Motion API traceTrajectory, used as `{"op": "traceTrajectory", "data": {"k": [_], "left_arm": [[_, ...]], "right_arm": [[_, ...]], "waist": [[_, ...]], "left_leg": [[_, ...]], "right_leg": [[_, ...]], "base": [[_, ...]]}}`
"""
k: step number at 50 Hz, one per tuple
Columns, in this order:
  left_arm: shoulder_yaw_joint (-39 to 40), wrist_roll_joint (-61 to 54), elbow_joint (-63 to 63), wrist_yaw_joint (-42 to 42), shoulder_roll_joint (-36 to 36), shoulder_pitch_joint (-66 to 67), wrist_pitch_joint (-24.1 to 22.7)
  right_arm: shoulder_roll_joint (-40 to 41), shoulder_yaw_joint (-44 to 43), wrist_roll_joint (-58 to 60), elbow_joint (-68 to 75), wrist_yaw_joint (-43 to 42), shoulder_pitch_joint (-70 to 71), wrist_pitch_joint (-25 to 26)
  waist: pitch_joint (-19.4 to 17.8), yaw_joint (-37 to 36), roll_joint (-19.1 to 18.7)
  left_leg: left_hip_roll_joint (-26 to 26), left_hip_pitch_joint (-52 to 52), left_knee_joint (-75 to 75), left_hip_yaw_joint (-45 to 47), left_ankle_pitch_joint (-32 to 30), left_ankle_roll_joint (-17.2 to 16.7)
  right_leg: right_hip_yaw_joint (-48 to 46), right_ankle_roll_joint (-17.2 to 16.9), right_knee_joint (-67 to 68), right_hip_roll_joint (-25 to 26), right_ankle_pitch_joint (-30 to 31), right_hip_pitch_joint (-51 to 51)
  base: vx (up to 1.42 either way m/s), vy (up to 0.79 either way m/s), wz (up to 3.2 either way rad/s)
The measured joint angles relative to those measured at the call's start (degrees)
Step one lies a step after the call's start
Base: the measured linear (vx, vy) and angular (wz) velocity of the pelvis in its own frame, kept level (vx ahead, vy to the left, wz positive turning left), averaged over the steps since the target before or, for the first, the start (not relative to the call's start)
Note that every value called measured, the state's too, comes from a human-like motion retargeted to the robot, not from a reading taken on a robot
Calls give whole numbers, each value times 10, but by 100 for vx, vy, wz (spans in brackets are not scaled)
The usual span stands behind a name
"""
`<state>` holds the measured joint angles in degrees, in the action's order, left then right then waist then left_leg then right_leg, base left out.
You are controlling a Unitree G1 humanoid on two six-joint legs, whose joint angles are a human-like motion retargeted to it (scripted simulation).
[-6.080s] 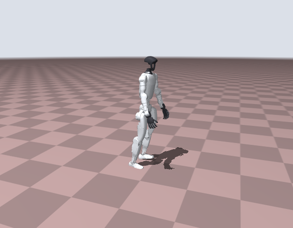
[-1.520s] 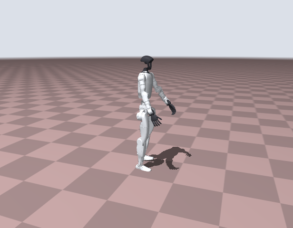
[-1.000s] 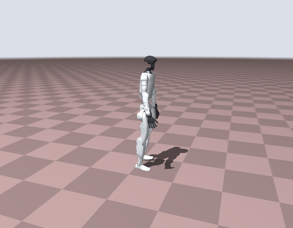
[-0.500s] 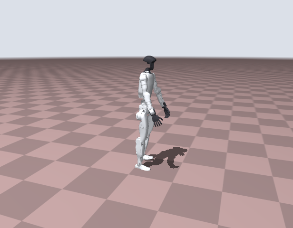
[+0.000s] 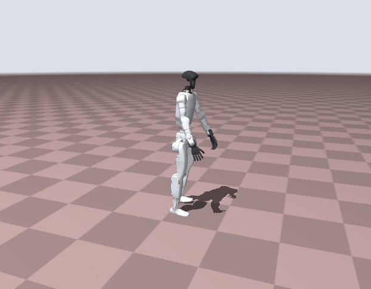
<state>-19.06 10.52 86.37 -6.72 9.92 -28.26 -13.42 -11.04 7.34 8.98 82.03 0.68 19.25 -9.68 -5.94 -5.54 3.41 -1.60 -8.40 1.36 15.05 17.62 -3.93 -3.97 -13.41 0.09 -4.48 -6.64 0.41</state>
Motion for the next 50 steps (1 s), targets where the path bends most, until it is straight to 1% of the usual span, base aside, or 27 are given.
{"op": "traceTrajectory", "data": {"k": [10,20,32,42,50], "left_arm": [[16,-10,25,0,0,57,-5],[33,-31,28,-9,-6,110,-11],[95,-88,16,3,-13,124,-6],[73,-77,-2,5,-5,104,-1],[63,-63,-41,11,11,106,7]], "right_arm": [[-25,-32,-29,21,-7,-35,-6],[-17,-48,-52,29,-10,-53,-12],[1,-36,-51,8,-26,-53,-17],[5,-18,-64,-9,-24,-42,-16],[6,-3,-64,-5,-24,-19,-8]], "waist": [[2,-5,-2],[6,-11,-2],[15,-15,-3],[28,-19,2],[31,-23,9]], "left_leg": [[0,2,0,-3,4,-1],[1,3,-1,-4,10,2],[4,-3,-3,-9,17,5],[5,-3,-19,-9,22,12],[8,-6,-45,-3,19,26]], "right_leg": [[-3,0,-1,0,-8,0],[-4,-3,0,1,-18,0],[-8,0,8,3,-37,4],[-10,9,16,2,-55,10],[-2,22,36,1,-62,14]], "base": [[4,0,2],[7,-1,1],[10,-2,4],[13,-4,2],[15,-7,-8]]}}
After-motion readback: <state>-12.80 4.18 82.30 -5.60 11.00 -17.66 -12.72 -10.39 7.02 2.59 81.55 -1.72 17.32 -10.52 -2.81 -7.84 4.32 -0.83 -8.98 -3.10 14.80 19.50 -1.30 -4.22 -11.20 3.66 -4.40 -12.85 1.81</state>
